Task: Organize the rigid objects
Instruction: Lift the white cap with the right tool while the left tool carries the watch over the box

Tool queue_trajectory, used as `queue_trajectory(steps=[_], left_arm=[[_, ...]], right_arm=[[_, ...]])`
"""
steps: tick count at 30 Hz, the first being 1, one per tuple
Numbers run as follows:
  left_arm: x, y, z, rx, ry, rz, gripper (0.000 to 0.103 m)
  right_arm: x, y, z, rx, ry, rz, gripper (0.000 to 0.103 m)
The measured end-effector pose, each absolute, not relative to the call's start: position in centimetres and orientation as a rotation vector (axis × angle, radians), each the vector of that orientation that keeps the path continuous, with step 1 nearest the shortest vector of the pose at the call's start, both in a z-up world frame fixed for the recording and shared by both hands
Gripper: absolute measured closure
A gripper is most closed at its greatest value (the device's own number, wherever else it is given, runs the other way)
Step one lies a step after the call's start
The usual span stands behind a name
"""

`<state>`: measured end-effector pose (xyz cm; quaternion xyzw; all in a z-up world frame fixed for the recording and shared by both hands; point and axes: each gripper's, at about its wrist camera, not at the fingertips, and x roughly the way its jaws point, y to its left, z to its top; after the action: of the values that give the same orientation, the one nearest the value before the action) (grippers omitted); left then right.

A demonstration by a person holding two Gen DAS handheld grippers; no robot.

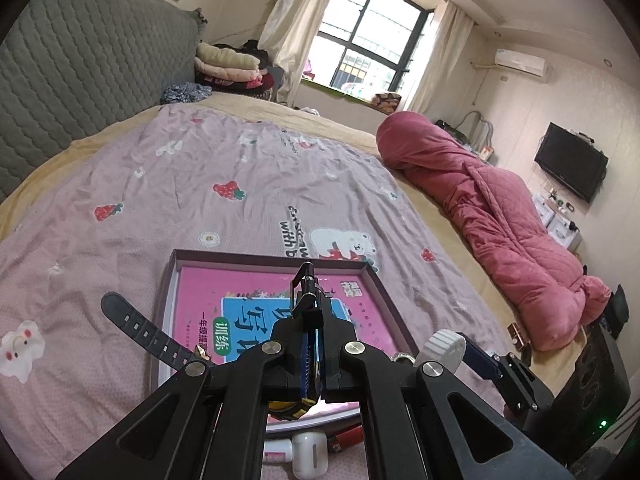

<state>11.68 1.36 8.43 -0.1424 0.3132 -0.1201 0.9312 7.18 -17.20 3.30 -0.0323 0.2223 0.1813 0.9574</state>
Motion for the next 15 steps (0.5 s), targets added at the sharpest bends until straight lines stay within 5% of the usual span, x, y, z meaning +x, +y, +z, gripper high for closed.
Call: queue_trajectory(steps=[15], left_arm=[[12.9,1.0,6.9,-0.277,0.647,-0.224,0.1]], right_arm=[[8.6,-17.2,2.6,-0.06,0.472,0.362,0.052]])
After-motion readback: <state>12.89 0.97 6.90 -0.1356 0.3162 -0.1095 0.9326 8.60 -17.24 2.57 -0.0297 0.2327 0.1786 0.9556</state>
